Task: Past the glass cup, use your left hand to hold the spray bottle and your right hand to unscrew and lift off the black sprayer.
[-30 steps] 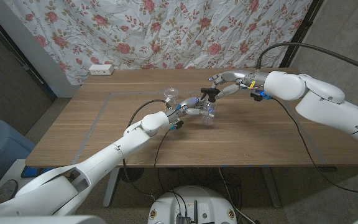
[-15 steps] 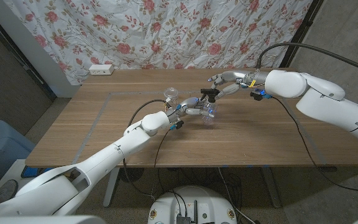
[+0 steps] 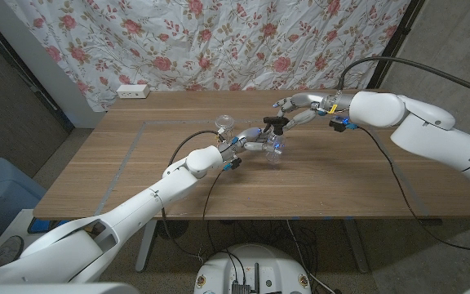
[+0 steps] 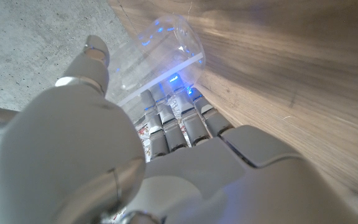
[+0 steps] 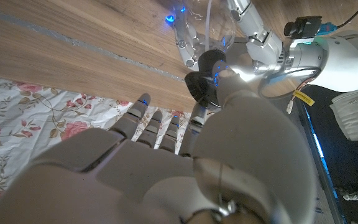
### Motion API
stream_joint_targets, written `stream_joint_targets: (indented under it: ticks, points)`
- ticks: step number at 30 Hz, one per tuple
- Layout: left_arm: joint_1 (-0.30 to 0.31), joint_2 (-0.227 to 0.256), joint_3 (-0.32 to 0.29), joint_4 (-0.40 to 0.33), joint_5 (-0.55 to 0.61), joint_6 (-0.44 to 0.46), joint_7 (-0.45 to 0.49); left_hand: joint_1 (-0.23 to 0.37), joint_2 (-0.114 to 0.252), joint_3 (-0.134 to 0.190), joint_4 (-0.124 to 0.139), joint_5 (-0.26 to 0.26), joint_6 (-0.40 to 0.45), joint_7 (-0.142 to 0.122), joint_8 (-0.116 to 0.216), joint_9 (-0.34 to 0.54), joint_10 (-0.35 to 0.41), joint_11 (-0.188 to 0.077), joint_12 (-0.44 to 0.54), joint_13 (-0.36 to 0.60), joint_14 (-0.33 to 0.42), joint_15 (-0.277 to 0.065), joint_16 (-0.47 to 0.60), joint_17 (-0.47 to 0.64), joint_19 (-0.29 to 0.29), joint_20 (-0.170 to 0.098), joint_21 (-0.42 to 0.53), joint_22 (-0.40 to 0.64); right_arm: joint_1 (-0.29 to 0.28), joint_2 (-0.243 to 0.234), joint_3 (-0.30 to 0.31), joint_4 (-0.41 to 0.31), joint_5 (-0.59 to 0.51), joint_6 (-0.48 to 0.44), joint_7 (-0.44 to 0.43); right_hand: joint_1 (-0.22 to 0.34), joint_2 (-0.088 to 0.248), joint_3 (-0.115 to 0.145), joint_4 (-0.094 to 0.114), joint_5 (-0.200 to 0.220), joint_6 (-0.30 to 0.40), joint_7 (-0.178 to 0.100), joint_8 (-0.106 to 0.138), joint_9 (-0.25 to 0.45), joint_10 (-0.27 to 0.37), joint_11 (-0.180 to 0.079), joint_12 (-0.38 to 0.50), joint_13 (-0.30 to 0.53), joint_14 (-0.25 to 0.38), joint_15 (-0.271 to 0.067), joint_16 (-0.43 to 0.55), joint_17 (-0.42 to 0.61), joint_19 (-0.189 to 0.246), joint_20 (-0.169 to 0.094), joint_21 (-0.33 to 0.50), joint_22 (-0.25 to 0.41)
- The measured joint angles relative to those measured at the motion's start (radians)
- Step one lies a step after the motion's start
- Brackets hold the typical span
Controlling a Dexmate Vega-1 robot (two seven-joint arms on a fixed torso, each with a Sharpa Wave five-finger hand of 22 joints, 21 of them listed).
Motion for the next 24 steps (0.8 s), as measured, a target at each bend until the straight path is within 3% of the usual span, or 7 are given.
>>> stream_joint_targets:
  ticks: [9,10,11,12,13,17,24]
  points:
    - [0.001,0.001,0.000,-0.004,0.002,0.002,0.003,0.000,0.000,0.000,0.000,0.000,0.000,0.000,0.000,-0.001,0.000,0.000,-0.003,0.003,0.000,0.000,0.000,0.000,0.000,0.000,0.000,0.000,0.004,0.001,0.003,0.029,0.037,0.025,0.002,0.027,-0.021,0.026,0.001,0.019,0.000,0.000,0.000,-0.011,0.000,0.000,0.000,0.000,-0.013,-0.001,0.000,0.008,-0.017,-0.003,0.000,0.000]
    - [0.001,0.001,0.001,-0.005,0.002,0.003,0.003,0.000,0.000,0.000,0.000,0.000,0.000,0.000,0.000,-0.002,0.000,0.000,-0.003,0.003,0.000,0.000,0.000,0.000,0.000,0.000,0.000,0.000,0.005,0.001,0.003,0.032,0.043,0.028,0.005,0.041,-0.006,0.026,0.001,0.019,0.000,0.000,0.000,-0.012,0.000,0.000,0.000,0.000,-0.013,-0.001,0.000,0.009,-0.017,-0.003,0.000,0.000]
    - [0.001,0.001,0.001,-0.005,0.002,0.003,0.003,0.000,0.000,0.000,0.000,0.000,0.000,0.000,0.000,-0.006,0.000,0.000,-0.003,0.006,0.000,0.000,0.000,0.000,0.000,0.000,0.000,0.000,0.006,0.001,0.003,0.034,0.048,0.031,0.006,0.111,0.046,0.036,-0.001,0.029,0.021,-0.029,0.000,-0.013,0.000,0.000,0.000,0.000,-0.016,0.002,0.000,0.009,-0.021,-0.007,0.000,0.000]
    - [0.001,0.000,0.001,-0.005,0.002,0.004,0.004,0.000,0.000,0.000,0.000,0.000,0.000,0.000,0.000,-0.007,0.000,0.000,-0.003,0.006,0.000,0.000,0.000,0.000,0.000,0.000,0.000,0.000,0.007,0.002,0.003,0.037,0.050,0.032,0.007,0.155,0.076,0.037,-0.002,0.033,0.060,-0.071,0.000,-0.012,-0.004,-0.004,0.000,0.000,-0.018,0.004,0.000,0.009,-0.022,-0.008,0.000,0.000]
    - [0.001,0.001,0.001,-0.006,0.002,0.004,0.004,0.000,0.000,0.000,0.000,0.000,0.000,0.000,0.000,-0.007,0.000,0.000,-0.003,0.007,0.000,0.000,0.000,0.000,0.000,0.000,0.000,0.000,0.007,0.002,0.003,0.037,0.055,0.035,0.010,0.170,0.091,0.037,-0.001,0.032,0.074,-0.085,0.000,-0.012,-0.008,-0.003,0.000,0.000,-0.018,0.004,0.000,0.009,-0.024,-0.008,0.000,0.000]
    - [0.001,0.000,0.001,-0.006,0.003,0.005,0.004,0.000,0.000,0.000,0.000,0.000,0.000,0.000,0.000,-0.007,0.000,0.000,-0.003,0.005,0.000,0.000,0.000,0.000,0.000,0.000,0.000,0.000,0.010,0.002,0.003,0.047,0.068,0.043,0.014,0.170,0.091,0.039,0.001,0.032,0.077,-0.088,-0.018,-0.019,-0.009,-0.002,0.000,0.000,-0.027,0.002,0.000,0.009,-0.030,-0.009,0.000,0.000]
    - [0.001,-0.003,0.002,-0.006,0.003,0.007,0.005,0.000,0.000,0.000,0.000,0.000,0.000,0.000,0.000,-0.006,0.011,0.000,-0.010,0.002,0.000,0.000,0.000,0.002,0.000,0.000,0.000,0.000,0.017,0.003,0.003,0.061,0.088,0.054,0.021,0.178,0.082,0.039,0.001,0.037,0.069,-0.094,-0.026,-0.024,-0.020,0.002,0.000,0.000,-0.031,0.006,0.000,0.014,-0.039,-0.003,0.000,0.000]
